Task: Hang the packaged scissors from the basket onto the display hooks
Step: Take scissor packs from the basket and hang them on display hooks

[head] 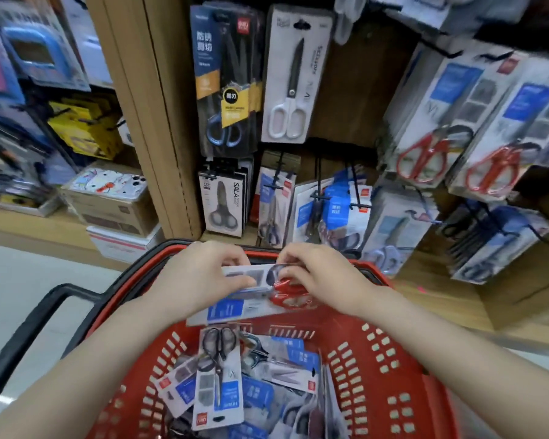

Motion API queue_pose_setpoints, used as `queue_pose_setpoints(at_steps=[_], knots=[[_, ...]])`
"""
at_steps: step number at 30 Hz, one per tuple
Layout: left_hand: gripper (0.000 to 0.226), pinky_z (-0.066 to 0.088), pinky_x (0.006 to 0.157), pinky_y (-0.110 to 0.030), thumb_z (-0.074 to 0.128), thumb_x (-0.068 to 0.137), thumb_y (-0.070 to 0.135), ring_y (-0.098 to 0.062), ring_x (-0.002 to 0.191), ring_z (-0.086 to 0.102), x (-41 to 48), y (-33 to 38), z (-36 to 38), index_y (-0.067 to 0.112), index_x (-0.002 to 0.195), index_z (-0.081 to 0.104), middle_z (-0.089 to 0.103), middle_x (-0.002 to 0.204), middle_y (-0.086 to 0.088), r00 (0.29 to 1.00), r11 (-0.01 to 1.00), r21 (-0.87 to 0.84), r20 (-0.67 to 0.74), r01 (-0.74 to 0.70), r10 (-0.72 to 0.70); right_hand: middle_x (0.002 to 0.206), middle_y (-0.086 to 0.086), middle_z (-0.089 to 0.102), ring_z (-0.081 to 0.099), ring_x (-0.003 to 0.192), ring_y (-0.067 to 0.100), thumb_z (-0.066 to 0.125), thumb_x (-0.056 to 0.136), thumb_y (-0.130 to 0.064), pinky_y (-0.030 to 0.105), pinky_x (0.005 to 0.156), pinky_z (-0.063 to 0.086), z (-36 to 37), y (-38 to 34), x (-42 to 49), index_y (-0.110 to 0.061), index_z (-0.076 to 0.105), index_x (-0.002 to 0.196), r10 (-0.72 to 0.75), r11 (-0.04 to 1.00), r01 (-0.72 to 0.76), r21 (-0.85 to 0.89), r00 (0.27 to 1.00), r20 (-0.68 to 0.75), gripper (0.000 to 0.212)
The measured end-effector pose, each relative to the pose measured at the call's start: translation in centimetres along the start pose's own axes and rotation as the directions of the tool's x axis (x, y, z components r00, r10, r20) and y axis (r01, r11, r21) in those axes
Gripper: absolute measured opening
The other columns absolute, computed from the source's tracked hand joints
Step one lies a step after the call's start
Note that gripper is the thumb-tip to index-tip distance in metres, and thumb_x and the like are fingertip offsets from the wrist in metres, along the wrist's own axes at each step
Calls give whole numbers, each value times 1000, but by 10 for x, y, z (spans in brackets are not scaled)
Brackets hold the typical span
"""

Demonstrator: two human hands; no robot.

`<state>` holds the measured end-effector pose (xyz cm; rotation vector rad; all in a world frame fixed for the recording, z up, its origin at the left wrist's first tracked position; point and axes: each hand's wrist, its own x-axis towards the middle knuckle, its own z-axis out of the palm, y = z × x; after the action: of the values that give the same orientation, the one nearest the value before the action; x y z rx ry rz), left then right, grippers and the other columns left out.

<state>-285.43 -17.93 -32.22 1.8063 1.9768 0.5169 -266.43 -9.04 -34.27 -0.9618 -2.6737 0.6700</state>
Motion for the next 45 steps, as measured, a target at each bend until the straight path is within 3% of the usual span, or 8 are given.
queue_pose_setpoints(at_steps=[4, 11, 14, 21, 29, 35, 38, 45], knots=[[25, 43, 55, -15, 79, 73, 26, -4, 62, 60, 13, 28, -9, 33, 72, 56, 64, 64, 12, 970, 971, -238, -241, -21, -38, 83, 0, 60, 53, 77, 11, 54, 95, -16, 28, 70, 40, -30, 23, -31, -13, 51, 90, 104, 993, -93, 77, 984, -146, 6], [18, 48, 61, -17, 65, 87, 11, -1, 65, 60, 36, 107, 7, 23, 74, 62, 65, 69, 8, 940, 831, -495, -328, -253, 91, 83, 3, 60, 55, 75, 4, 58, 92, -12, 22, 74, 44, -72, 43, -98, -24, 46, 84, 251, 924, -177, 338, 949, -189, 19], [16, 46, 68, -25, 67, 85, 14, -8, 69, 59, 48, 151, 16, 23, 73, 63, 64, 70, 6, 918, 829, -432, -327, -354, 222, 86, -5, 59, 56, 78, -4, 58, 92, -9, 12, 73, 43, -89, 45, -116, -23, 50, 90, 270, 889, -140, 436, 930, -251, 16], [13, 37, 68, -10, 65, 88, 22, 4, 80, 55, 67, 240, 33, 31, 81, 58, 60, 77, 17, 789, 788, -117, -223, -604, 572, 87, -6, 70, 65, 83, 6, 61, 90, -17, 33, 77, 52, -137, 68, -136, -22, 67, 96, 349, 838, -13, 546, 782, -516, 10], [35, 45, 88, -43, 54, 86, 11, -28, 106, 54, 130, 287, 0, 7, 121, 57, 56, 115, -10, 571, 687, 387, -383, -615, 726, 94, 4, 74, 71, 87, 18, 61, 91, -16, 47, 81, 57, -213, 137, -134, -16, 71, 96, 545, 795, -56, 604, 504, -670, 11], [59, 30, 107, -43, 62, 79, 8, -38, 127, 43, 170, 295, -16, -3, 135, 45, 47, 135, -23, 612, 696, 563, -376, -445, 696, 95, 13, 73, 69, 90, 29, 63, 90, -26, 52, 80, 54, -263, 164, -94, 0, 70, 96, 530, 837, -95, 540, 393, -752, 27], [63, 27, 110, -42, 62, 81, 8, -37, 129, 40, 176, 295, -16, -4, 138, 39, 44, 138, -23, 631, 697, 583, -366, -417, 684, 95, 15, 71, 66, 84, 24, 61, 91, -25, 38, 73, 54, -280, 171, -74, 5, 68, 94, 524, 846, -112, 521, 349, -777, 31], [63, 29, 110, -43, 61, 81, 7, -37, 127, 42, 180, 295, -14, -5, 138, 38, 45, 136, -23, 614, 690, 594, -378, -414, 693, 79, 9, 63, 53, 71, 15, 59, 92, -25, 25, 58, 40, -290, 181, -55, 9, 65, 91, 539, 836, -144, 530, 405, -739, 34]])
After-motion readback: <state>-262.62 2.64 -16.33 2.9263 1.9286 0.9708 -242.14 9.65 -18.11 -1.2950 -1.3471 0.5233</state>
